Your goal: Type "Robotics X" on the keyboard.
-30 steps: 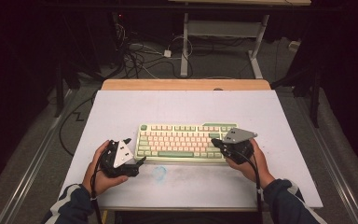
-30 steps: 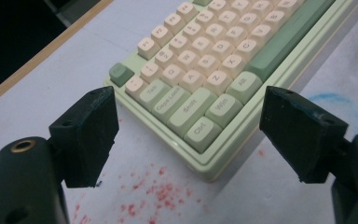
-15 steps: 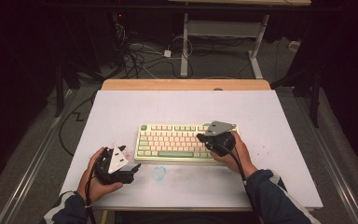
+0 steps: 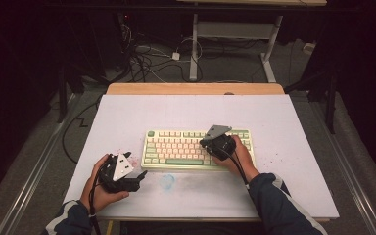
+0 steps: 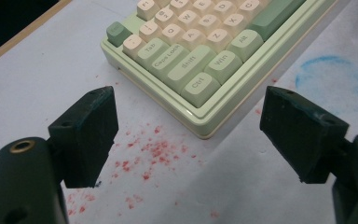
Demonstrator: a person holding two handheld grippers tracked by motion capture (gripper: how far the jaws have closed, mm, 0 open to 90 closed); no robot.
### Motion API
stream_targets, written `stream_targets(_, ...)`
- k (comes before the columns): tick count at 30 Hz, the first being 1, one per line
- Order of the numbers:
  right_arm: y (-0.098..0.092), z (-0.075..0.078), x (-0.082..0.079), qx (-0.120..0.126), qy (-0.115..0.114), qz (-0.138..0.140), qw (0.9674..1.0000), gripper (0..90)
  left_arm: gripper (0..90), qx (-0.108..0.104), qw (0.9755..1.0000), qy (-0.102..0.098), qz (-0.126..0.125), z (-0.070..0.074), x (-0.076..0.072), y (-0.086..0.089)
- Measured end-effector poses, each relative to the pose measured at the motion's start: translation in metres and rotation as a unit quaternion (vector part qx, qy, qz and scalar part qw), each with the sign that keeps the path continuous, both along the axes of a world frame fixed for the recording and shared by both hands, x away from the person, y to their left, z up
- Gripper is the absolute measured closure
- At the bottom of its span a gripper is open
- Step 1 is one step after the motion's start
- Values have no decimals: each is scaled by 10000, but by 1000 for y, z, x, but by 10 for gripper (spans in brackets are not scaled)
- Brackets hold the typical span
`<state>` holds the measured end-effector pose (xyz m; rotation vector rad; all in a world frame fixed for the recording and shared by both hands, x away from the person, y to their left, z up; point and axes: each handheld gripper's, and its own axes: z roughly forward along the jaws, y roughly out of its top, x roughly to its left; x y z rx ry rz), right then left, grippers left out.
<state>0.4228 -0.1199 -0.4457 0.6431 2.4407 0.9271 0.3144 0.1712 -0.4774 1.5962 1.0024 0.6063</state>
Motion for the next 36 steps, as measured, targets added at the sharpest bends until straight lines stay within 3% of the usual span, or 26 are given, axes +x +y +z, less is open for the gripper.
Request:
stream_targets(9, 1, -3, 0, -118, 66, 28, 9999, 900, 182, 45, 10000, 42, -32, -2, 0, -2)
stream_targets(21, -14, 18, -11, 521, -209, -33, 9984, 885, 195, 118, 9999, 64, -55, -4, 0, -3)
stream_targets(26, -22, 29, -20, 777, -413, 14, 9961, 792, 200, 120, 9999, 89, -48, -4, 0, -3)
stream_targets(27, -26, 34, -25, 885, -561, -24, 9945, 704, 204, 121, 9999, 94, -51, -4, 0, -3)
stream_targets(30, -30, 39, -32, 1011, -669, 8, 9926, 638, 205, 138, 9998, 89, -58, -4, -1, -3)
stream_targets(32, -37, 45, -40, 1128, -800, 16, 9904, 532, 205, 143, 9998, 103, -49, -4, 0, -3)
stream_targets(33, -37, 45, -40, 1128, -800, 16, 9904, 532, 205, 138, 9998, 109, -46, -4, 0, -3)
stream_targets(36, -44, 50, -49, 1170, -975, -52, 9883, 418, 206, 141, 9998, 106, -55, -4, 0, -3)
